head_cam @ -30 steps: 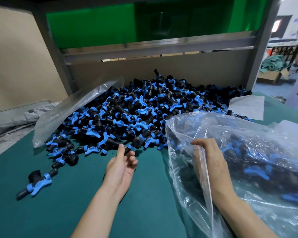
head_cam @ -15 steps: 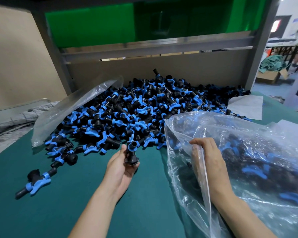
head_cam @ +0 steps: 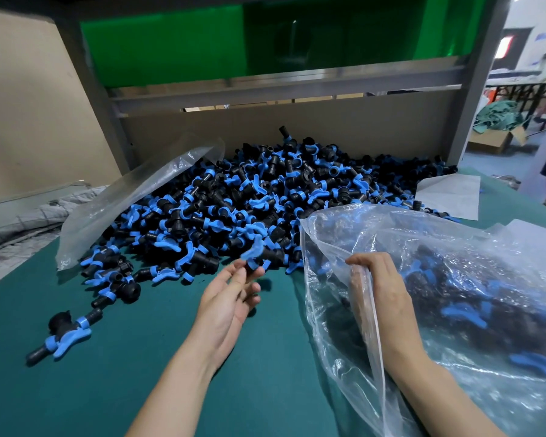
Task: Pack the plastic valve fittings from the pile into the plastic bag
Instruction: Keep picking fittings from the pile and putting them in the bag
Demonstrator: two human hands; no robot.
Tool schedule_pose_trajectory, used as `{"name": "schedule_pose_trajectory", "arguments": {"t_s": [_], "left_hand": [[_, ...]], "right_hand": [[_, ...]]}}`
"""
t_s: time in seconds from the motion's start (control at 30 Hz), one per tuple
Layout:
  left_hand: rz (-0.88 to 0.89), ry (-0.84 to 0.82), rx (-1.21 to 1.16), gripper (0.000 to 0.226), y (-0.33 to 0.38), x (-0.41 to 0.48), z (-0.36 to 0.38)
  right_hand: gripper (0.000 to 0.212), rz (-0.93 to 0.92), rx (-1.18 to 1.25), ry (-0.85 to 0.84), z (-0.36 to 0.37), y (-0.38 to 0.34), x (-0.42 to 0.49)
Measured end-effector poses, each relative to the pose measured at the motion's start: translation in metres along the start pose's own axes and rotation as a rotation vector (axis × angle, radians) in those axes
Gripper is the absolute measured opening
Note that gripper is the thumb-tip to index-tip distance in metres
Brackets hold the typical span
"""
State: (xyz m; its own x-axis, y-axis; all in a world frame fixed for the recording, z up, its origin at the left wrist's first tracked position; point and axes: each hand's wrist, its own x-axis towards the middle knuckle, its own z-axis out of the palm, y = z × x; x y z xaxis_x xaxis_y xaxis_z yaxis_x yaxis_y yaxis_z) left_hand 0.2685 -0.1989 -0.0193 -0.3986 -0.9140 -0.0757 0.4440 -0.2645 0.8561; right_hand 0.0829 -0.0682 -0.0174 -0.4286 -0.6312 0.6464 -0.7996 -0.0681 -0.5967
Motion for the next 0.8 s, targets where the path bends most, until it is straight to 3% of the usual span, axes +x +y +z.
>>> {"name": "schedule_pose_trajectory", "arguments": {"t_s": [0.17, 0.3, 0.37, 0.6, 0.8], "left_hand": [[0.069, 0.095, 0.141, 0.014, -0.006, 0.003, 0.0], [0.342, 0.274, 0.713, 0.021, -0.015, -0.001, 0.001], [0.476, 0.299, 0.866, 0.025, -0.014, -0.005, 0.002], [0.616, 0.208, 0.89, 0.041, -0.009, -0.01, 0.005], [0.669, 0.163, 0.87, 0.036, -0.009, -0.012, 0.006]], "right_hand": [[0.026, 0.001, -0.002, 0.001, 0.0, 0.001, 0.0], [0.035, 0.0, -0.013, -0.008, 0.0, 0.0, -0.001], [0.035, 0.0, -0.009, -0.009, -0.001, 0.0, -0.001], [0.03, 0.002, -0.002, -0.008, -0.001, -0.002, 0.0], [0.036, -0.001, -0.014, -0.008, -0.002, -0.002, 0.0]]}}
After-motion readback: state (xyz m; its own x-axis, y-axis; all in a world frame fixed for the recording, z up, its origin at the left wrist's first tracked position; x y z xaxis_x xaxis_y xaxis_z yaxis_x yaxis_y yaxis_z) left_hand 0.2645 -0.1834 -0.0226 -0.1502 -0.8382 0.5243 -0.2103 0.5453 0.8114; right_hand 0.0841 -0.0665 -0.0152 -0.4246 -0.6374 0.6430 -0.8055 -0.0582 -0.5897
